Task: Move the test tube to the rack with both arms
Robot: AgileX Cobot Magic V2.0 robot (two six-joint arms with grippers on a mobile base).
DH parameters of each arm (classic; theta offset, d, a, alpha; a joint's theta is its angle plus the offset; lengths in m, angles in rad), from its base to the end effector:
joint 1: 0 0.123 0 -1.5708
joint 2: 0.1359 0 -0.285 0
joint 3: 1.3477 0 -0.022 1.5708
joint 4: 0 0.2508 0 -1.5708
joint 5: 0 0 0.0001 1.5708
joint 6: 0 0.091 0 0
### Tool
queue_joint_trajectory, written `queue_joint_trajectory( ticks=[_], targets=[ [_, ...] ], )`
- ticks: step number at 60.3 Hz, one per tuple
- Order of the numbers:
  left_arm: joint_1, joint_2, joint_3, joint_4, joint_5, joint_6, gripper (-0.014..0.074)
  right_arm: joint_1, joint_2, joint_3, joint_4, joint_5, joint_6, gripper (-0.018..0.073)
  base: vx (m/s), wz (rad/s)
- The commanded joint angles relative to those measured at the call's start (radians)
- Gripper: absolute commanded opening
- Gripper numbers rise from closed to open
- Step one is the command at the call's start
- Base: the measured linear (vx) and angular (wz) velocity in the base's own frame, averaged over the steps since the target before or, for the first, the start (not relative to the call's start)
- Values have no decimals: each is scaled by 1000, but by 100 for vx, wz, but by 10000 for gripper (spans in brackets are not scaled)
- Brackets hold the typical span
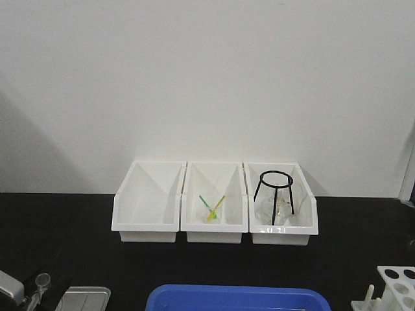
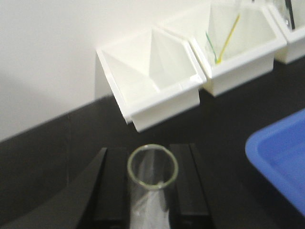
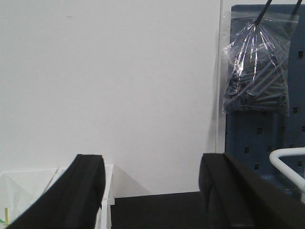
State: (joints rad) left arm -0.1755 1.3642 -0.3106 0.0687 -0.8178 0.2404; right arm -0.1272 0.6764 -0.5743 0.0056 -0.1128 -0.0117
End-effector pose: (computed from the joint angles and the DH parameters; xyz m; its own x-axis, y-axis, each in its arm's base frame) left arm 0.2260 -0.0447 0.1998 -0.0776 0.3013 -0.9504 0.2556 0.9274 0.2731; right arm 0.1445 -0.0185 0.3569 0.0962 -0.0185 -0.9952 0.1281 0.9917 -0.0060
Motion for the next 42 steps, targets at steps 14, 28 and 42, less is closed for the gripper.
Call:
queue_joint_trajectory(
  ticks=[14,28,42],
  targets=[
    [0,-212,-147,-9,96,-6,-7,2,1,-36,-6,-77,-9,470,0,0],
    [-1,-343,-301,-1,315,-30,-7,2,1,-36,-6,-78,-6,470,0,0],
    [-14,-413,-555,-1,719,-240,-7,40,11,-36,-6,-3,43,470,0,0]
  ],
)
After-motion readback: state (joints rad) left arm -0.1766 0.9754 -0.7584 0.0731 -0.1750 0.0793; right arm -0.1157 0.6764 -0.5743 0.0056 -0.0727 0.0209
